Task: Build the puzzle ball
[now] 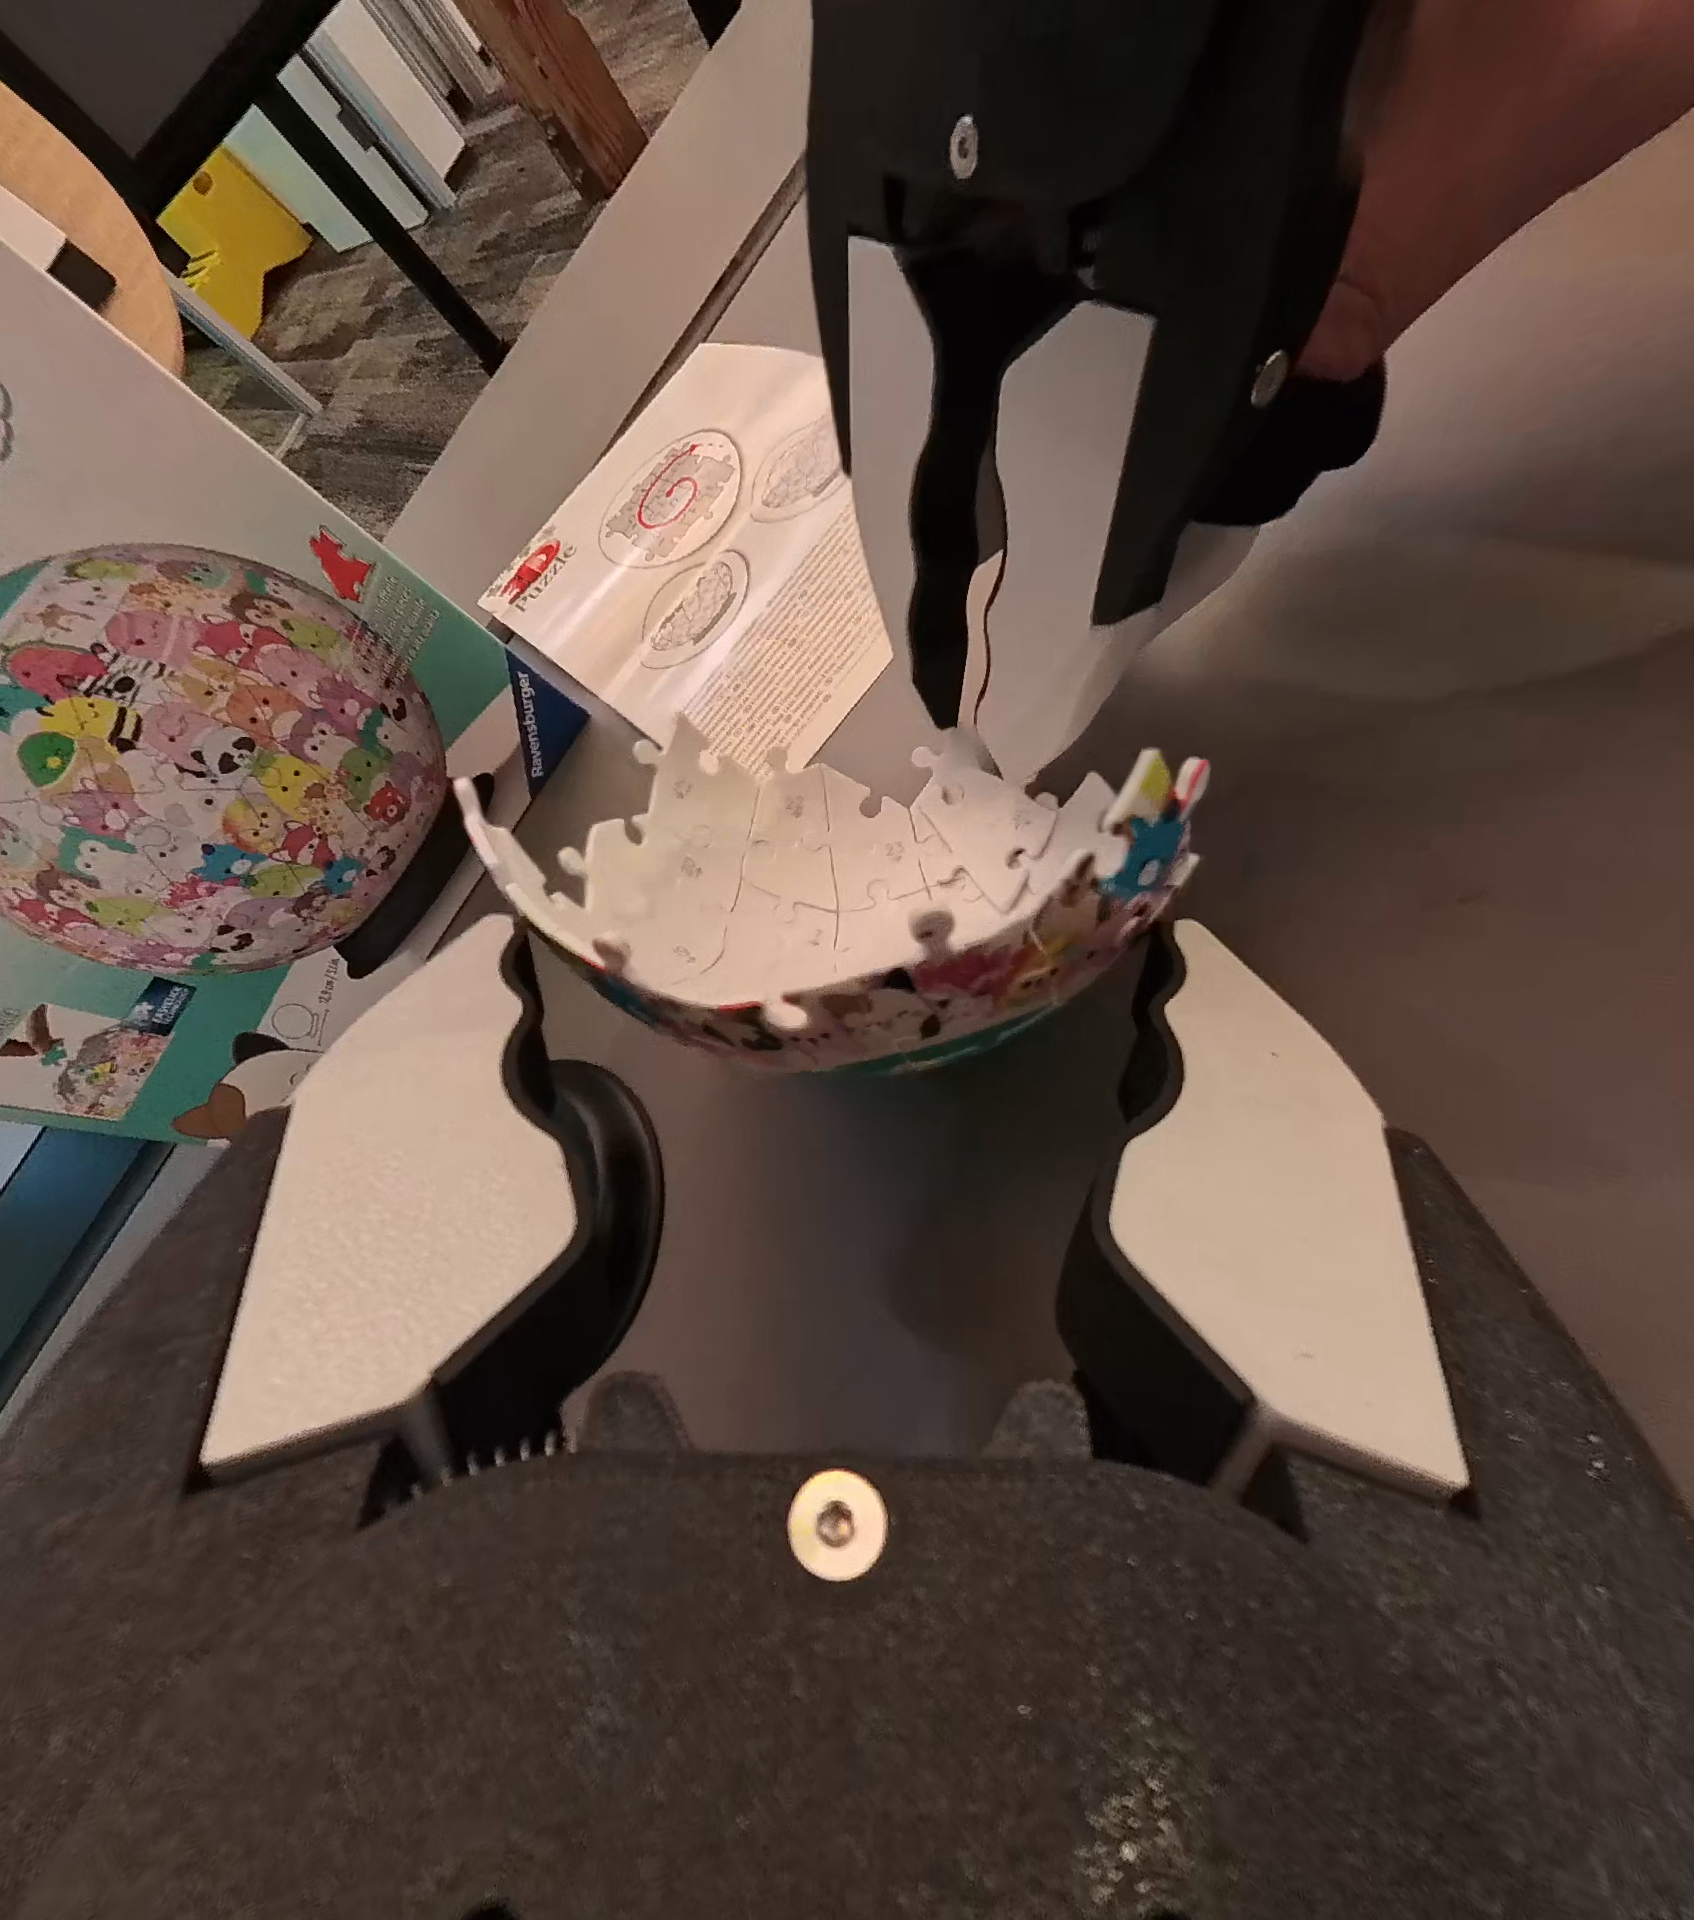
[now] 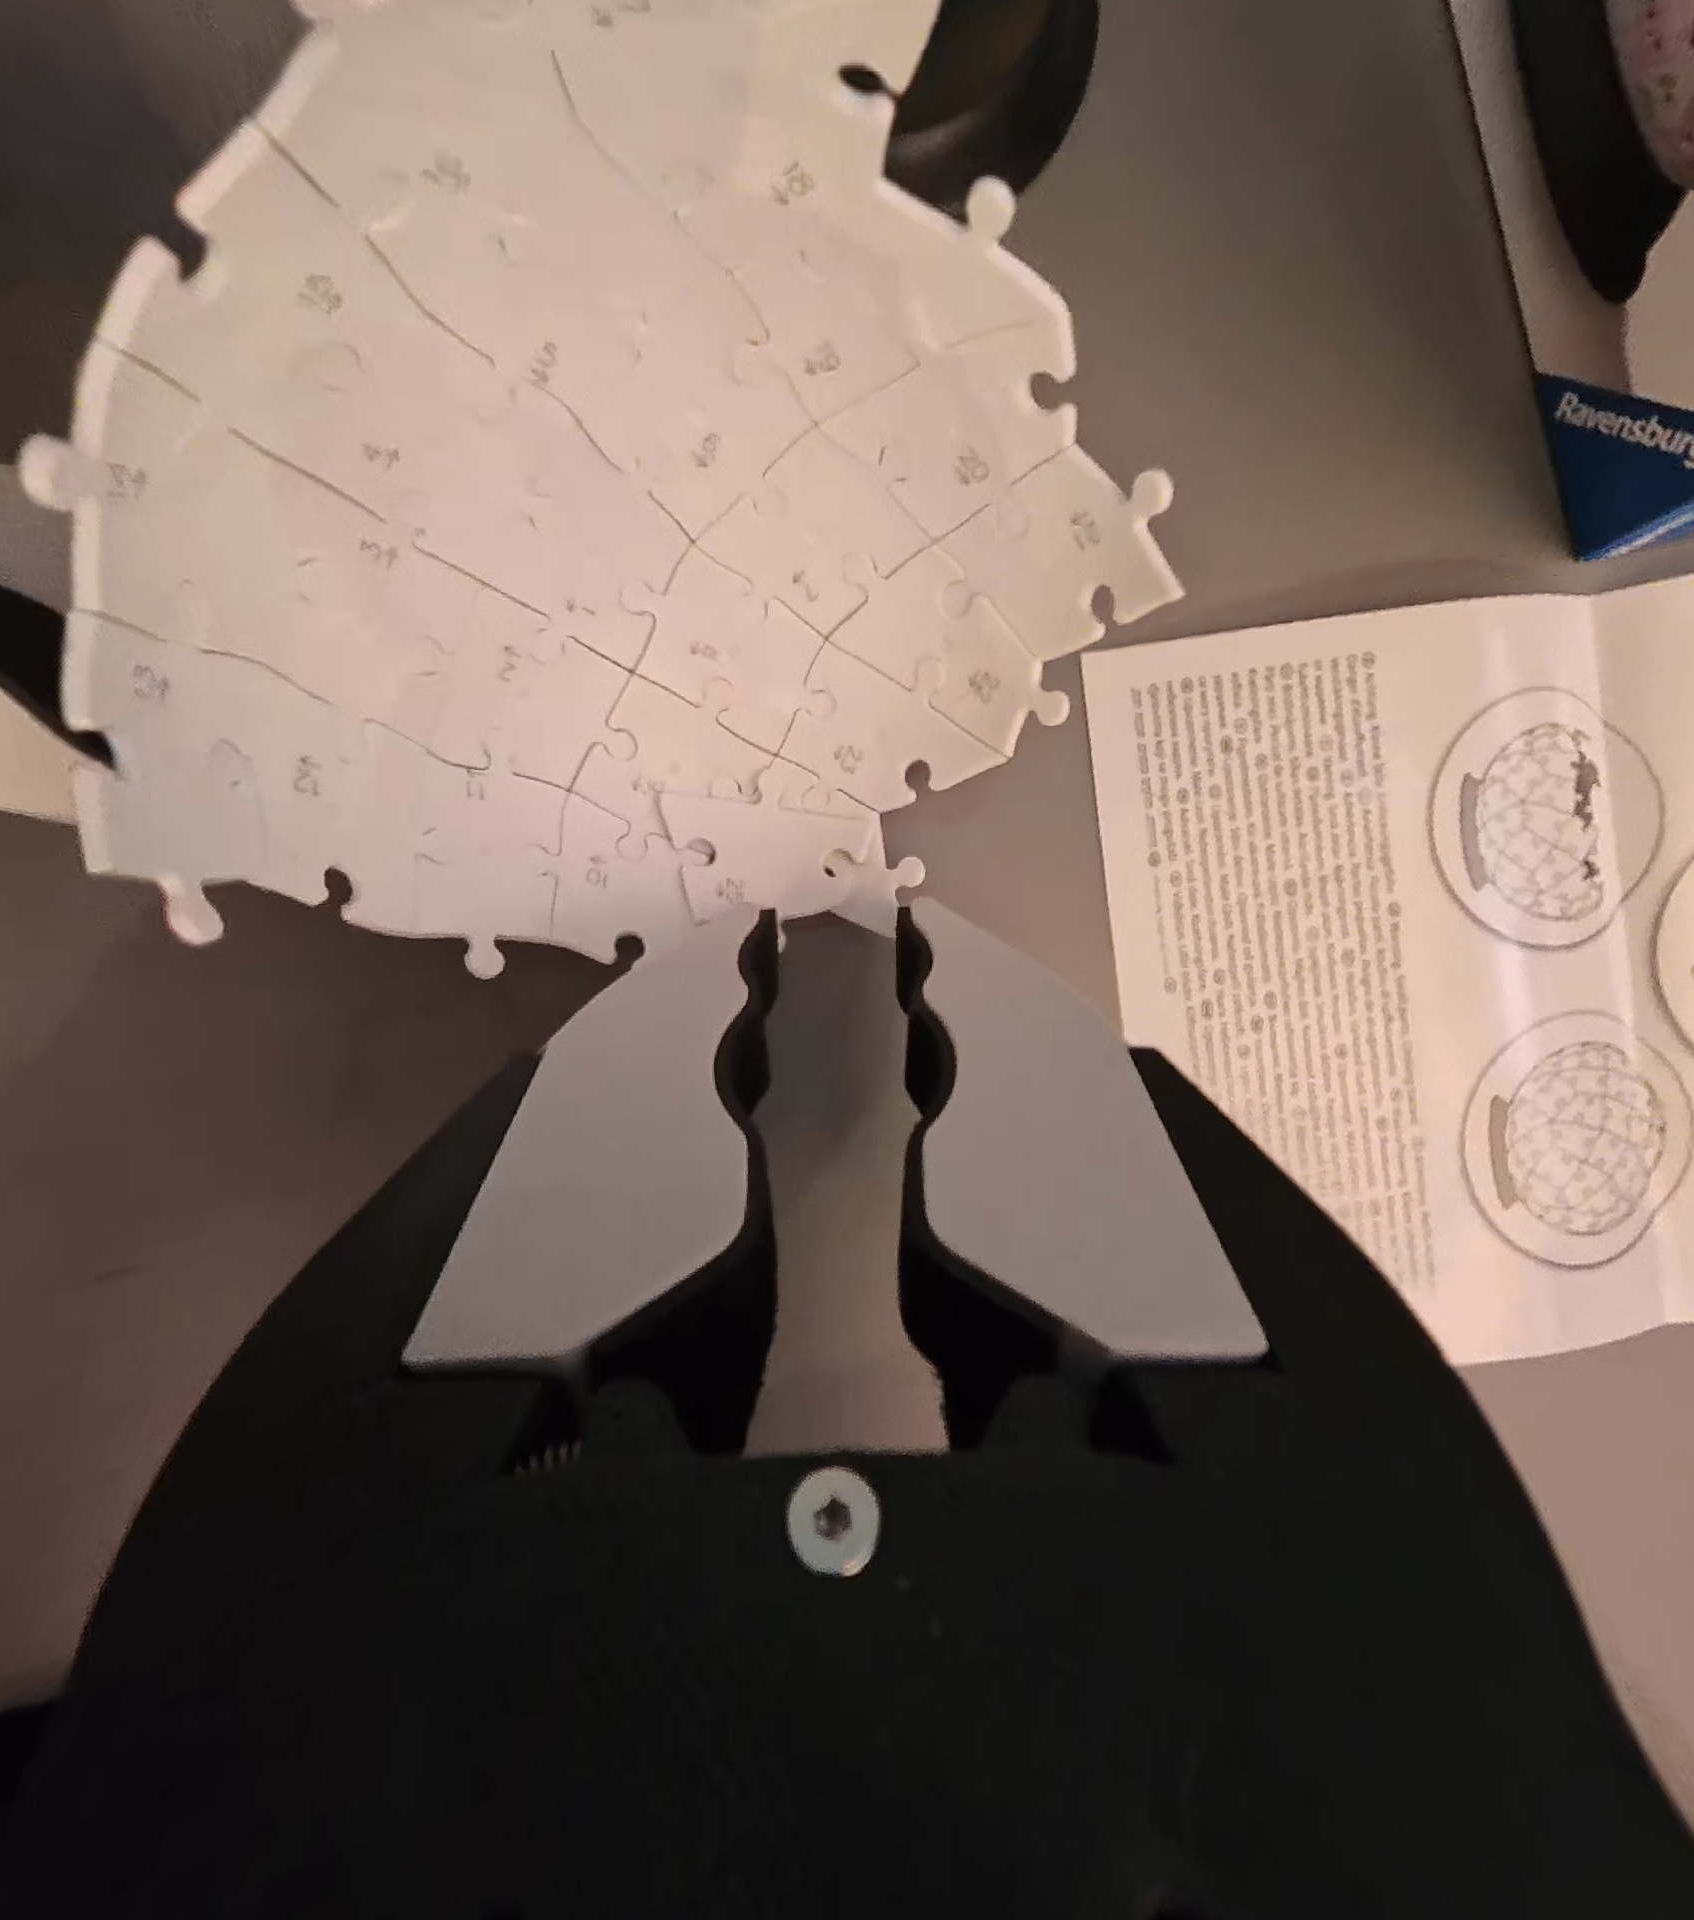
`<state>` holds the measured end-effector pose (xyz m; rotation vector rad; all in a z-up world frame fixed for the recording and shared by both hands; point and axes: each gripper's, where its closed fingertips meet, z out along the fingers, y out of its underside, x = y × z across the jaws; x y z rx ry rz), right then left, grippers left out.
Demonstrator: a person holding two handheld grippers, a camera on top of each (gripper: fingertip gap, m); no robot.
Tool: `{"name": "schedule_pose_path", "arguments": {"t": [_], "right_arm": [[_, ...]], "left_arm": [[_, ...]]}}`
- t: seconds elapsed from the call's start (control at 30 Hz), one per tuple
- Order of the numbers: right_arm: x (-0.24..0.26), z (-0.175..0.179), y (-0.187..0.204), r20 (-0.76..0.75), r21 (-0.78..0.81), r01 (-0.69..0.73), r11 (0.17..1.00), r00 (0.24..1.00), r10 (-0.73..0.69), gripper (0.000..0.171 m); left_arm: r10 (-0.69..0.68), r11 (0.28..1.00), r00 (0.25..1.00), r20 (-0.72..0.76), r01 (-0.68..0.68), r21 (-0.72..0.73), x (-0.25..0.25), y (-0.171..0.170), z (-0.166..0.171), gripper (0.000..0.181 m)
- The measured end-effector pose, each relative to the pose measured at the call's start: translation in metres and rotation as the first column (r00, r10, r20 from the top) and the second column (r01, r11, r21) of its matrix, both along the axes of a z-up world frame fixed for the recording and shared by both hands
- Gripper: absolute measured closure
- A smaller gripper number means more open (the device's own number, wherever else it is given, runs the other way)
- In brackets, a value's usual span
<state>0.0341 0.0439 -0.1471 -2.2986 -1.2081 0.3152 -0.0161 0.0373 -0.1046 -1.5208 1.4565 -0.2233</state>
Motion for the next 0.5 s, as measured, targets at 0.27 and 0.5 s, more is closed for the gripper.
{"name": "schedule_pose_path", "arguments": {"t": [0.27,0.5], "right_arm": [[0.009,0.013,0.002,-0.153,-0.051,0.118,0.992,0.980,-0.125,0.142],[0.008,0.014,0.008,-0.232,-0.103,0.204,0.974,0.947,-0.223,0.120]], "left_arm": [[-0.003,1.000,1.000,-0.007,0.003,0.005,0.004,0.001,-0.002,0.072],[0.001,1.000,1.000,0.002,-0.001,-0.017,0.004,0.002,-0.005,0.072]]}}
